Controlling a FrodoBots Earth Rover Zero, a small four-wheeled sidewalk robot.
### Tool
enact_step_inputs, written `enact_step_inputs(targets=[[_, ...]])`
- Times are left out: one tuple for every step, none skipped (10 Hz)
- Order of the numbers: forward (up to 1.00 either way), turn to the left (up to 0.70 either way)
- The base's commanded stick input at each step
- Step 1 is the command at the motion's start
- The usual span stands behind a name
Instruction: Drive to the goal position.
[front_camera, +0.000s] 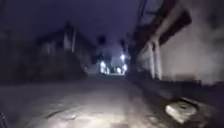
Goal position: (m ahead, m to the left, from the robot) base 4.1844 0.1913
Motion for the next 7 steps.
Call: enact_step_inputs(targets=[[0.70, -0.35], [0.70, -0.35], [0.70, -0.35], [0.70, -0.35], [0.70, -0.35], [0.70, -0.35], [0.70, -0.35]])
